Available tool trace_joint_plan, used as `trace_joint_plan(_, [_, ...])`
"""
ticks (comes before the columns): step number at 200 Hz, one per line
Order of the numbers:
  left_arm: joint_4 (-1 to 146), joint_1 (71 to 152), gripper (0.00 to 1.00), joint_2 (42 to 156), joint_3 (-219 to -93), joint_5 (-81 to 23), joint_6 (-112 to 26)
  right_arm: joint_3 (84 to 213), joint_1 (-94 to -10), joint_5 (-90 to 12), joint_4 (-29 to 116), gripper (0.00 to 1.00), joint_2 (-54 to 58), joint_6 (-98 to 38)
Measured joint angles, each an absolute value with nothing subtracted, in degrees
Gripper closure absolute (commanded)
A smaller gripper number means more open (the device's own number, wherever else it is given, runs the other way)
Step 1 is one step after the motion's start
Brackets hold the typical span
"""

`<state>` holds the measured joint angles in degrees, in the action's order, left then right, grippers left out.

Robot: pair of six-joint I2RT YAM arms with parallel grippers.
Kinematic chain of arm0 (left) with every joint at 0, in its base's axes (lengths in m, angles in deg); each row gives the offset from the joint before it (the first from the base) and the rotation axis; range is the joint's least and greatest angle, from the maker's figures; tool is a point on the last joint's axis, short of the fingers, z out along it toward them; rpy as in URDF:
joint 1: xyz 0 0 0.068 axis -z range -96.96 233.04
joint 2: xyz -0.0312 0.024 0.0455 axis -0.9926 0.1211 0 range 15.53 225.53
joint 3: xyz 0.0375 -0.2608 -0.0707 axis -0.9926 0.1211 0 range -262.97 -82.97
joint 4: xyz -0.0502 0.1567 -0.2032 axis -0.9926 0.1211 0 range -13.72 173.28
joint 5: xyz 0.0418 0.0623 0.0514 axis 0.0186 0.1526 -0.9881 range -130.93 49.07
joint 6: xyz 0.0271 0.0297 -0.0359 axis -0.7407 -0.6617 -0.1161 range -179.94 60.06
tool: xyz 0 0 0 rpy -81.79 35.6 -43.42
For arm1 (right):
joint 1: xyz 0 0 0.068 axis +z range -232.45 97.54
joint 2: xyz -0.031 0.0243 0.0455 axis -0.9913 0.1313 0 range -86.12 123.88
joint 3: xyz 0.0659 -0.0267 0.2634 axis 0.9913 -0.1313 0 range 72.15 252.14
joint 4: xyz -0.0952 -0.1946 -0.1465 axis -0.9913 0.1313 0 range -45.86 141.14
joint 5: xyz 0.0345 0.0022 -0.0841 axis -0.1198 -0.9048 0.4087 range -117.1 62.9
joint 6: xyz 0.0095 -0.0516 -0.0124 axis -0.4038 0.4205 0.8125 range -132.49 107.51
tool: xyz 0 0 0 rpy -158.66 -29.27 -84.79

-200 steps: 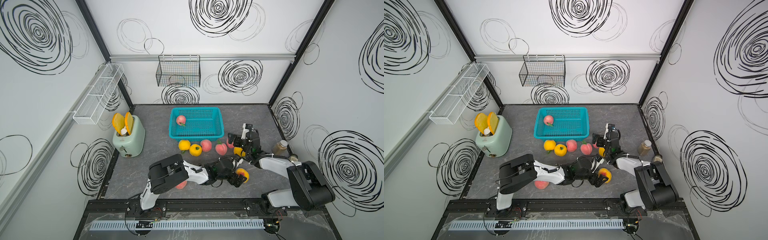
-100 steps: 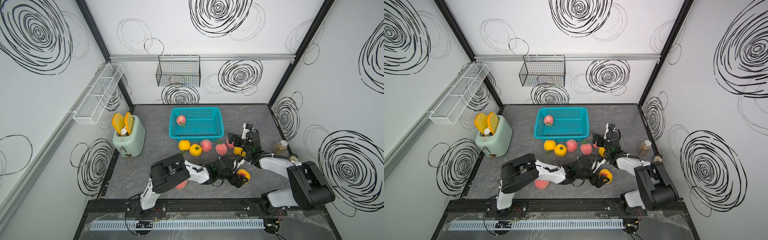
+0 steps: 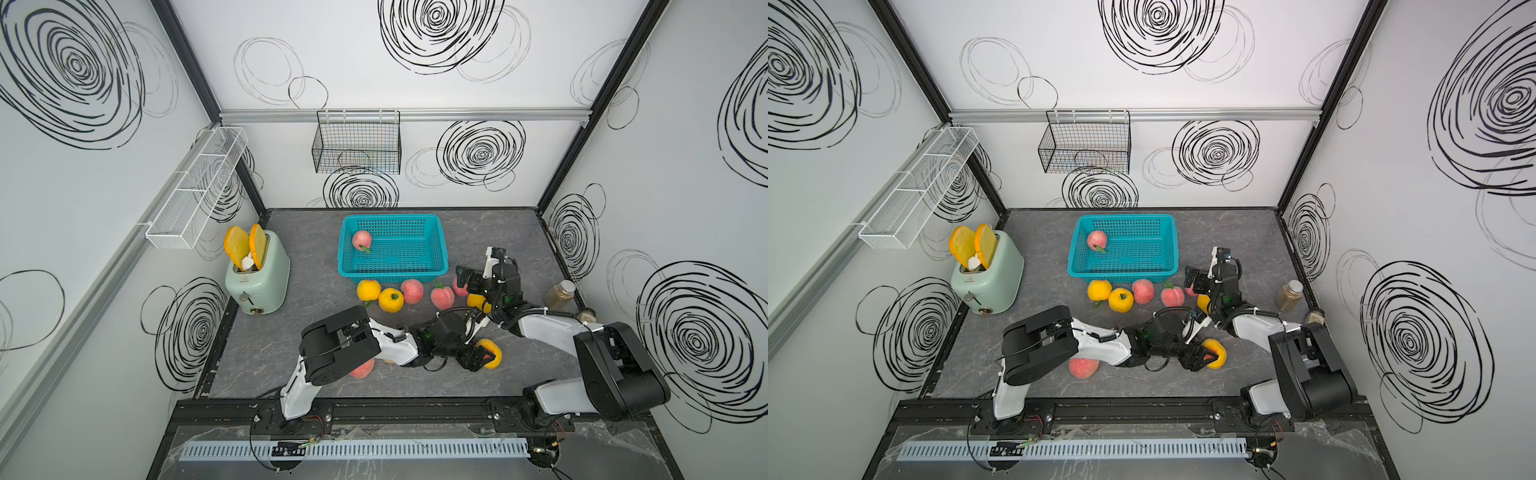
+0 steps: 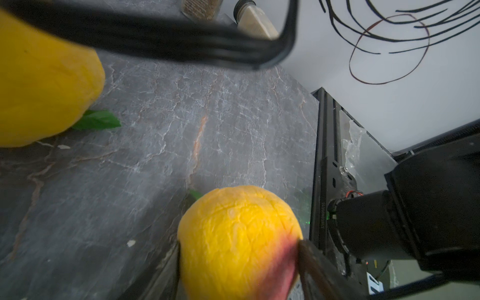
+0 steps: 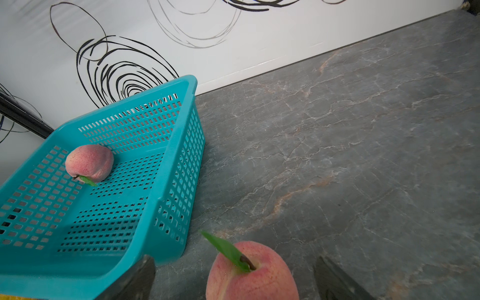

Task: Put the peaches into the basket
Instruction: Pick up the peach from the center of the board.

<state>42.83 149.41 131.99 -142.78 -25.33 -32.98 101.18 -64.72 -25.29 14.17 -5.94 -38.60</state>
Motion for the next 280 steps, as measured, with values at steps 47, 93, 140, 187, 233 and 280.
trace_joint_plan(47, [42.7, 149.4, 0.43, 132.0, -142.8, -25.3, -32.9, 101.2, -64.7, -25.5, 14.2, 0.01, -5.9, -38.7])
trace_joint_plan(93, [42.7, 149.4, 0.48, 132.0, -142.8, -25.0, -32.9, 101.2, -64.7, -25.6, 14.2, 0.01, -5.9, -38.7])
trace_joint_plan(140, [43.3, 149.4, 0.52, 132.0, -143.3, -25.0, -34.6, 101.2, -64.8, -25.7, 14.2, 0.01, -5.9, -38.9])
trace_joint_plan(187, [43.3, 149.4, 0.54, 132.0, -143.6, -25.0, -35.8, 101.2, -64.8, -25.9, 14.2, 0.01, -5.9, -38.9])
trace_joint_plan(233, [43.4, 149.4, 0.54, 131.8, -143.6, -25.4, -36.3, 101.2, -64.8, -26.0, 14.2, 0.01, -5.9, -39.0])
trace_joint_plan(280, [43.3, 149.4, 0.54, 129.9, -143.5, -26.1, -36.5, 101.2, -64.9, -26.1, 14.2, 0.01, -5.9, -39.1])
